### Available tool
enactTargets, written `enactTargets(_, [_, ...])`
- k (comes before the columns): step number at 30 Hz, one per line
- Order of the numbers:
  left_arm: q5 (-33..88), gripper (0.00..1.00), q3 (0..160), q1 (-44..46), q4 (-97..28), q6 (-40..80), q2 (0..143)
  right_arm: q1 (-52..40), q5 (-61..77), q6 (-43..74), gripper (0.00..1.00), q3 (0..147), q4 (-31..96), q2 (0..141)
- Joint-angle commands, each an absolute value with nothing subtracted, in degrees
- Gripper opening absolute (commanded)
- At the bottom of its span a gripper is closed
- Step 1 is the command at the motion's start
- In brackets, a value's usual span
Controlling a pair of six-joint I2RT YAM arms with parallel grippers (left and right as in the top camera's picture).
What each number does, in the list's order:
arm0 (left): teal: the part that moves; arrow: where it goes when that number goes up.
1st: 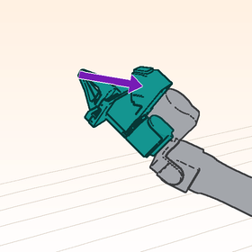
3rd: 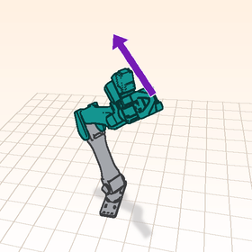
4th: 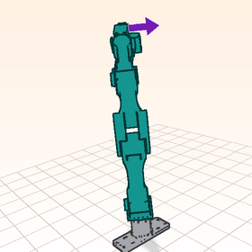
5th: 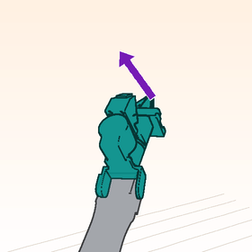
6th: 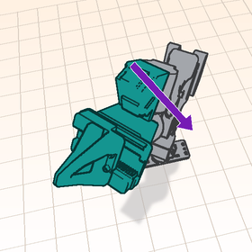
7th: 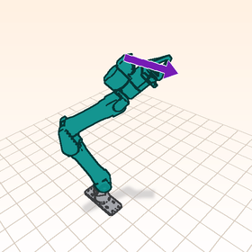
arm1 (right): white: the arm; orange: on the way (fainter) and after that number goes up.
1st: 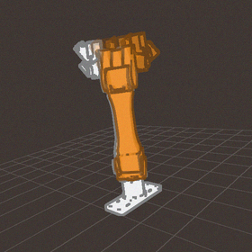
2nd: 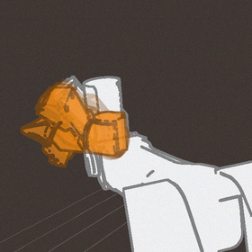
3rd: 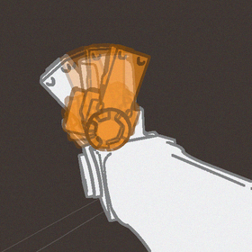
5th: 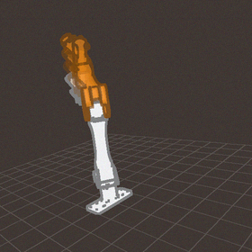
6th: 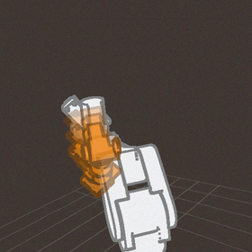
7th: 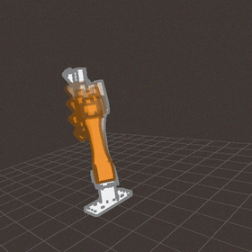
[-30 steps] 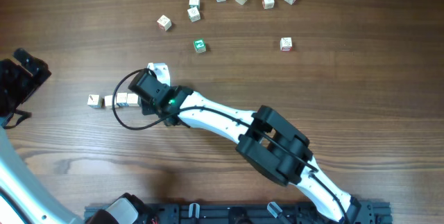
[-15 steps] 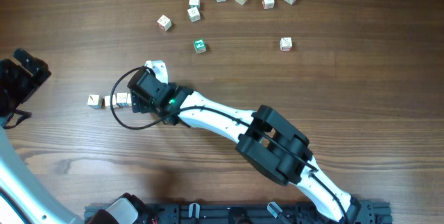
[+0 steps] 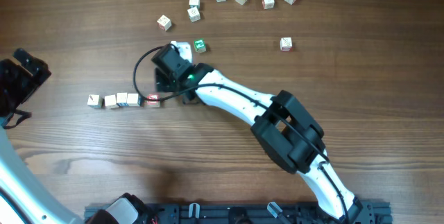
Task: Form a horizontal line
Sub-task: 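Carry the A block left and lower it at the row's right end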
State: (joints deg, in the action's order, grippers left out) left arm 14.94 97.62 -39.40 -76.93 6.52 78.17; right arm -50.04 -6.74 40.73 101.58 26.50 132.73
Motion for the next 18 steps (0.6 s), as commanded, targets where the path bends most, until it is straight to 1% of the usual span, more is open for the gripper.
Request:
enactTargets(1, [15.8, 1.00, 98.6, -39.6, -76.8, 6.9, 78.2, -50.5, -7.6, 40.9, 0.46, 101.2, 29.9, 130.8])
enactTargets(3, [15.8, 1.00, 98.6, -39.6, -76.8, 6.9, 78.2, -50.8, -7.4, 42.8, 0.33, 101.2, 32.5, 130.8])
enactTargets(5, [15.8, 1.00, 98.6, -39.6, -76.8, 6.9, 78.2, -51.2, -7.0, 45.4, 0.24, 101.2, 34.5, 130.8])
enactTargets(11, [15.8, 1.00, 98.6, -39.6, -76.8, 6.9, 78.2, -52.4, -5.9, 45.6, 0.23, 101.1, 34.3, 131.8])
enactTargets(13, [15.8, 1.00, 98.6, -39.6, -76.8, 6.9, 78.2, -52.9, -5.0, 45.6, 0.27, 101.1, 33.6, 132.3])
enactTargets(16, [15.8, 1.00, 98.6, -39.6, -76.8, 6.9, 78.2, -53.4, -3.7, 45.6, 0.29, 101.1, 33.0, 132.6])
enactTargets(17, [15.8, 1.00, 98.6, -39.6, -76.8, 6.9, 78.2, -53.5, -3.1, 45.6, 0.33, 101.1, 32.6, 132.7])
enactTargets(18, [15.8, 1.00, 98.6, -39.6, -76.8, 6.9, 78.2, -53.6, -2.6, 45.6, 0.34, 101.1, 32.3, 132.7])
